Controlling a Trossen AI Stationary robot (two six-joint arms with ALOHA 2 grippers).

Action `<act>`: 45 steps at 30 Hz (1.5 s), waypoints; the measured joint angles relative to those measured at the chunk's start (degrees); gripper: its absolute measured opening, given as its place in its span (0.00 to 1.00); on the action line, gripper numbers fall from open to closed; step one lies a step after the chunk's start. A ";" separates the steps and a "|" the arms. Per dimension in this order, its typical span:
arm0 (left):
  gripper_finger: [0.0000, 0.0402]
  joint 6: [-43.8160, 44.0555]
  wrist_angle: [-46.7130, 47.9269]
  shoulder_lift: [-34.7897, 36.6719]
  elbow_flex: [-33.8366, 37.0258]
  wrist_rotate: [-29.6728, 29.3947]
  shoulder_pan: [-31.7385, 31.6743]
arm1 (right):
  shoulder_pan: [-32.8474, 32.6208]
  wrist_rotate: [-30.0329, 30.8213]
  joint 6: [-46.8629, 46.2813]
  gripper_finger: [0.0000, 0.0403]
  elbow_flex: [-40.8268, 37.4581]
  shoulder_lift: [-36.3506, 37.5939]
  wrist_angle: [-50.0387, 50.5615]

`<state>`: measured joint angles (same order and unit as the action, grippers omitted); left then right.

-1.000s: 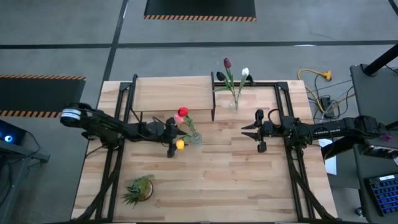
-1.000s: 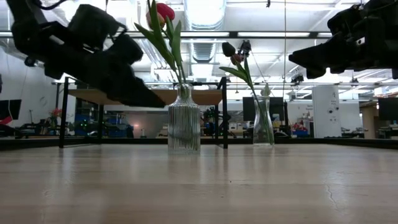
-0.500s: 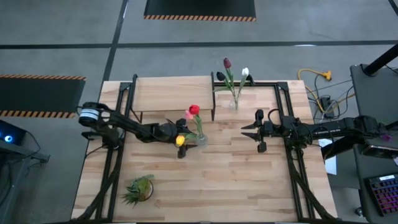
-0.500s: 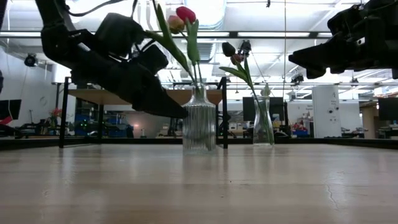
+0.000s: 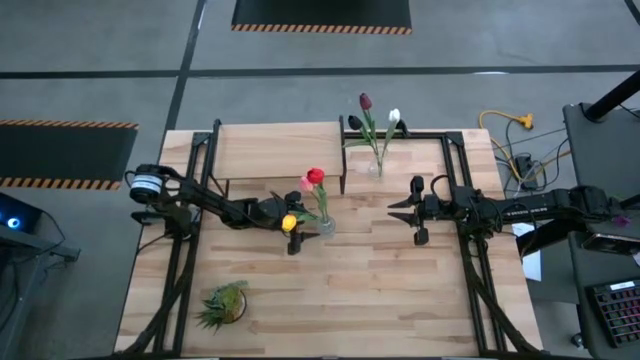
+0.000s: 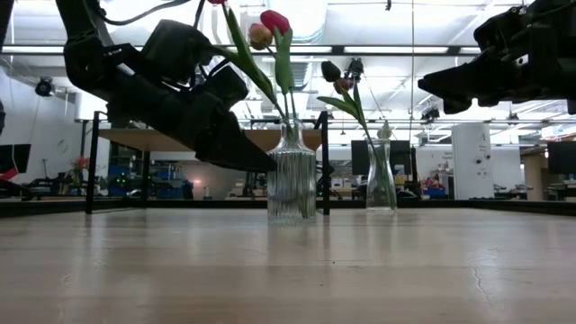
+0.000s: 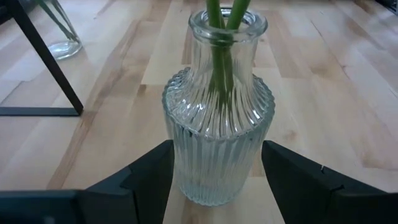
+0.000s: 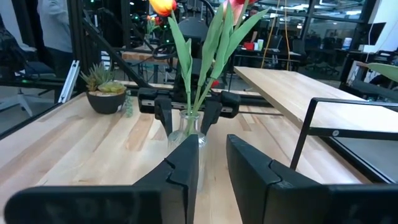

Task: Pick and place flowers into a vace then onto a shelf
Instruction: Put the bottom transparent vase with the tulips on the shelf

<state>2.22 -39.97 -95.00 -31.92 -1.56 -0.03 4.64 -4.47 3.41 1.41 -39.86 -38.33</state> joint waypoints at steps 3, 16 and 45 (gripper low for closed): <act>0.57 0.00 0.00 0.00 0.00 0.00 0.00 | 0.00 -0.01 0.00 0.19 0.00 0.00 0.02; 0.83 1.53 -0.94 0.00 -0.49 0.24 0.58 | 0.00 0.00 0.29 0.22 0.00 0.00 0.04; 0.82 -0.20 8.00 -12.76 -15.88 1.58 1.16 | 0.02 0.04 0.27 0.17 0.00 0.00 0.44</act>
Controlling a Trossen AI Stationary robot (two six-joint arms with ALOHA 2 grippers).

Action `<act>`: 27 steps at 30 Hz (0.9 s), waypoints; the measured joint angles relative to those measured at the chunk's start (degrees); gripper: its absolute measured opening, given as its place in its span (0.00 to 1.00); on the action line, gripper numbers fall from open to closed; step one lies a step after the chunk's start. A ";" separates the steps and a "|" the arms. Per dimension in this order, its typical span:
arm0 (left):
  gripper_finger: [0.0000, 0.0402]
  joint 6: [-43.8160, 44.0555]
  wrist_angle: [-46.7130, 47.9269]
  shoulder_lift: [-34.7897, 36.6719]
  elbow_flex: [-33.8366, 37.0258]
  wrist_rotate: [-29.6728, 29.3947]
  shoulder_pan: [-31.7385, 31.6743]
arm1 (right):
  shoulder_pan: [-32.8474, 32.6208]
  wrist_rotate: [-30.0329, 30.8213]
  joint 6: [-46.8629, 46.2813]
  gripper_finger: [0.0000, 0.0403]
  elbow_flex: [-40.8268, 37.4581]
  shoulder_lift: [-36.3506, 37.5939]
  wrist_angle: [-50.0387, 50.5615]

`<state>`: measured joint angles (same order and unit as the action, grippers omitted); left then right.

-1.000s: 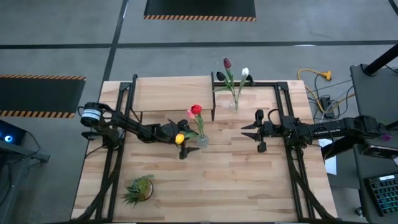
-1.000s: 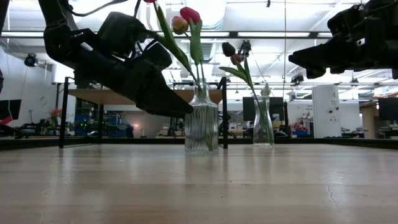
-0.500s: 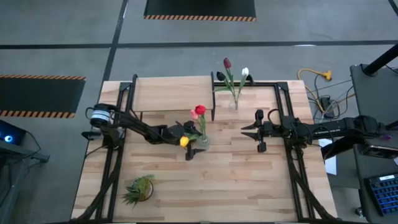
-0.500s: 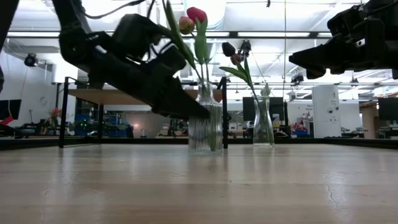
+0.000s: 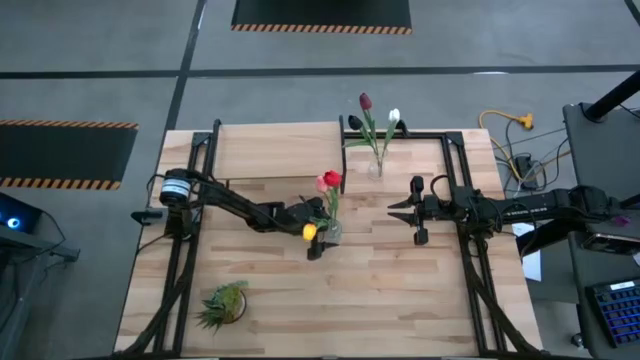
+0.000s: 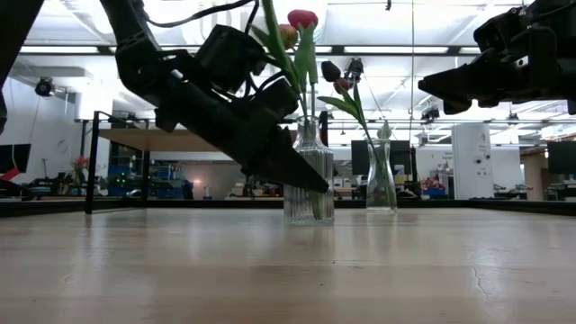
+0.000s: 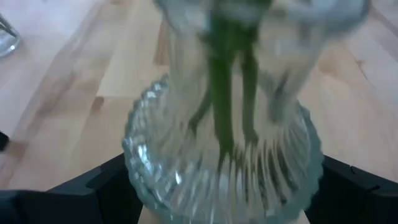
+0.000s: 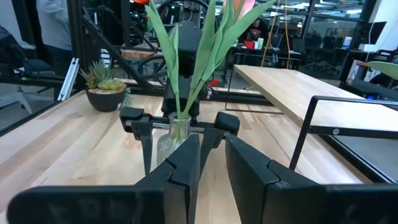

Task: Pick and place flowers into a vace then onto a shelf
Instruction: Put the bottom transparent vase with the tulips on the shelf

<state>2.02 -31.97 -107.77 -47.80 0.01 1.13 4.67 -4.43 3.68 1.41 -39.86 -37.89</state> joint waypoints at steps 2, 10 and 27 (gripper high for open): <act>0.79 0.00 0.02 0.00 -0.40 -0.05 -0.01 | 0.00 0.00 0.00 0.17 -0.02 0.00 0.00; 0.65 -0.04 0.03 0.00 -0.80 -0.07 -0.02 | 0.00 -0.01 -0.02 0.17 0.00 0.00 -0.02; 0.66 1.79 8.14 10.43 -0.82 -0.39 -0.02 | 0.00 0.00 -0.02 0.17 0.00 0.00 -0.02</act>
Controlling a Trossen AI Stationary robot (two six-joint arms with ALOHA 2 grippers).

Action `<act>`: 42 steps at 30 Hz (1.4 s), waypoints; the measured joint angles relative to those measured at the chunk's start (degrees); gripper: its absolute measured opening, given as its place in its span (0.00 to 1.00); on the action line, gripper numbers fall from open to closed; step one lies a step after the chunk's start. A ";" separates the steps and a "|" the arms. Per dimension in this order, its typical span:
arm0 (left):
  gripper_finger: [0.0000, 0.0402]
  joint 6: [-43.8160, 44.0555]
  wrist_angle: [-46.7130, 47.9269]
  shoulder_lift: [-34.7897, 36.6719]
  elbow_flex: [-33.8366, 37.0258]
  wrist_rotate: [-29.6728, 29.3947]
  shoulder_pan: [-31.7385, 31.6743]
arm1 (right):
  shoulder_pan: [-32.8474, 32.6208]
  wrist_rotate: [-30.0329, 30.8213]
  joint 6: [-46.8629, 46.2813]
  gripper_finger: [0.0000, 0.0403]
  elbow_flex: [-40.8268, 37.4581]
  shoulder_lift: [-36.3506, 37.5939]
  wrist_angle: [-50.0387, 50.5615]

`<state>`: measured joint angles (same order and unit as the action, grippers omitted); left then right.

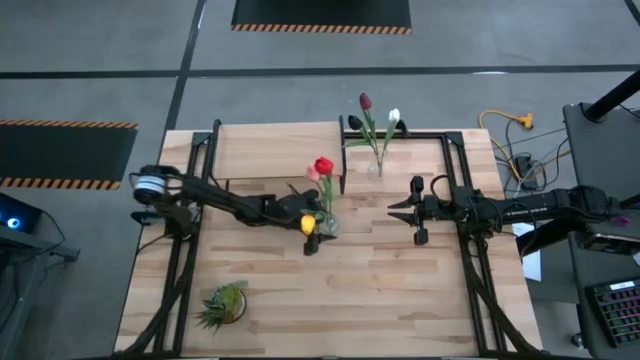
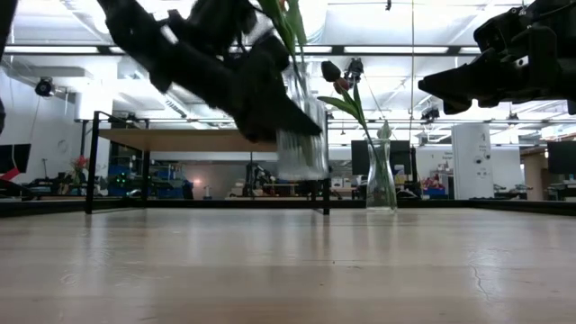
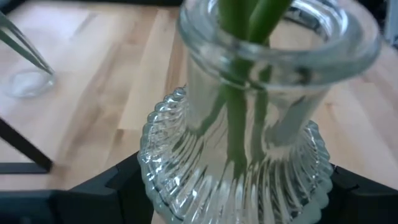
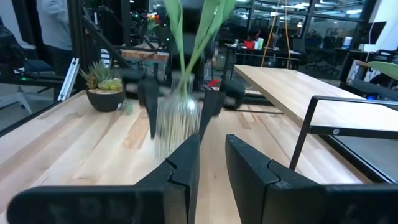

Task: Pick and place flowers into a vace then onto a shelf
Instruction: Put the bottom transparent vase with the tulips on the shelf

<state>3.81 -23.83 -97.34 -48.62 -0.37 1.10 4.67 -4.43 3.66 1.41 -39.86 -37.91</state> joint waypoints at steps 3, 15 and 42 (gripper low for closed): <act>0.66 0.32 4.09 5.41 0.00 -0.01 0.00 | 0.00 -0.01 0.00 0.17 0.00 0.00 -0.02; 0.67 2.14 24.95 29.46 0.00 -20.22 -3.20 | 0.00 -0.02 -0.26 0.17 0.00 0.00 -0.13; 0.67 17.79 46.50 40.48 4.04 -43.26 -22.20 | -0.02 -0.02 -0.22 0.17 0.00 0.00 -0.02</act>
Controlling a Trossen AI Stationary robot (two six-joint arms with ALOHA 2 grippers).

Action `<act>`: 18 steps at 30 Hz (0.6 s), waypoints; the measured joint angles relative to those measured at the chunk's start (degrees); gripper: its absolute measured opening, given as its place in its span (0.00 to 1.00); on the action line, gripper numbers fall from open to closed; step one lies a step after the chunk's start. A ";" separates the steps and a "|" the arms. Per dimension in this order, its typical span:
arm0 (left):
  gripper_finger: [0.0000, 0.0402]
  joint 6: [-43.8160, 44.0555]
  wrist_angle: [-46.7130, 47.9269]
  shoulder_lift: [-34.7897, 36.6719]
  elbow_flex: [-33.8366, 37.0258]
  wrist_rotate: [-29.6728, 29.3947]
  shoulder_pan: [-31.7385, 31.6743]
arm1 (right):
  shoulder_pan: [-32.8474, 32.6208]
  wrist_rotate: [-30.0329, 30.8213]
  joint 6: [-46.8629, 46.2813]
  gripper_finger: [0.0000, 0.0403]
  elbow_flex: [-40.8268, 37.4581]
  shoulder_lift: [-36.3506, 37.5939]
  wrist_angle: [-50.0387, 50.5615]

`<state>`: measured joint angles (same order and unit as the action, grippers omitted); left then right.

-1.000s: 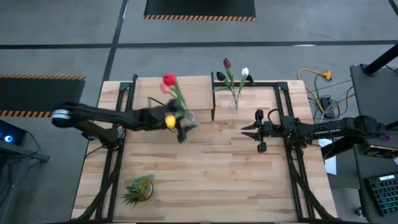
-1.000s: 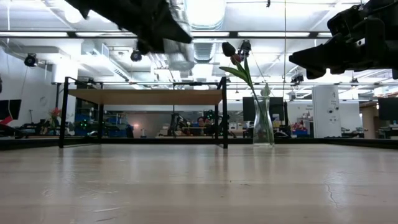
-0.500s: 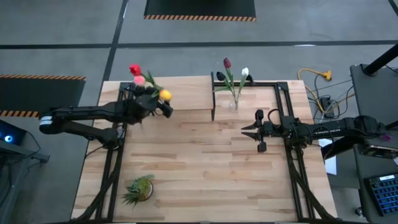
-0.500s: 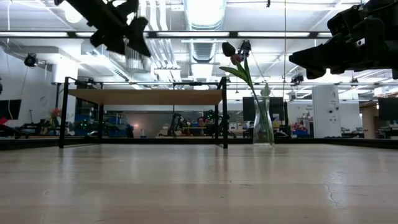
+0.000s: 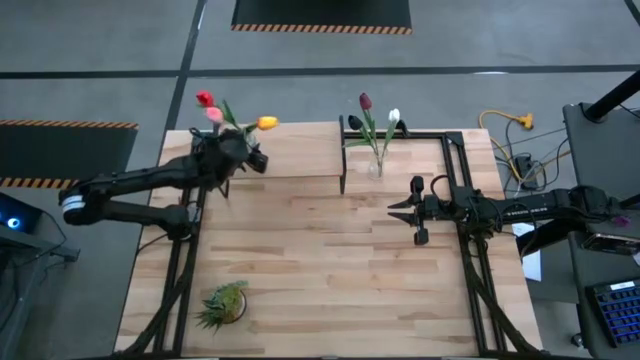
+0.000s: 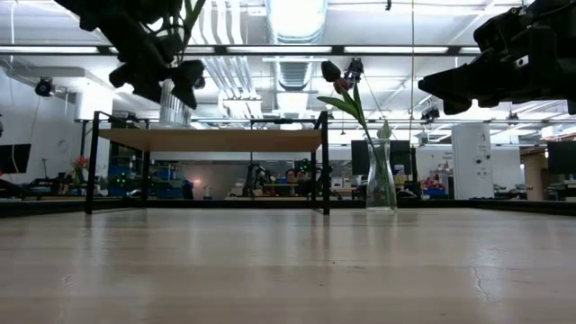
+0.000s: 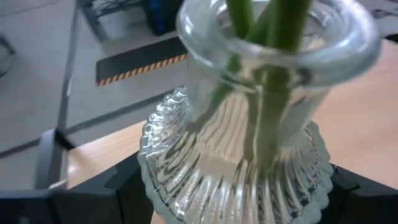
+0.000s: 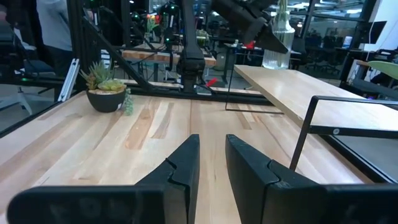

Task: Pick and place flowers into a vace then onto a shelf
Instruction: Put the bottom transparent vase with the tulips on the shelf

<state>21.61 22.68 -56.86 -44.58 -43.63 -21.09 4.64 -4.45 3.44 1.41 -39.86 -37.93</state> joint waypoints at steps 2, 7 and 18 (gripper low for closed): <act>0.67 1.75 1.86 0.04 0.00 -0.13 -0.95 | 0.00 0.00 -0.02 0.17 0.00 0.00 0.00; 0.67 2.54 2.43 -0.13 0.54 0.02 -2.29 | 0.00 0.00 -0.20 0.17 0.00 0.00 0.00; 0.67 4.44 1.75 0.02 2.60 -0.42 -2.74 | 0.00 -0.02 -0.26 0.17 0.00 0.00 0.00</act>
<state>26.05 24.42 -56.84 -41.97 -44.05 -23.83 4.64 -4.47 3.18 1.41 -39.86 -37.93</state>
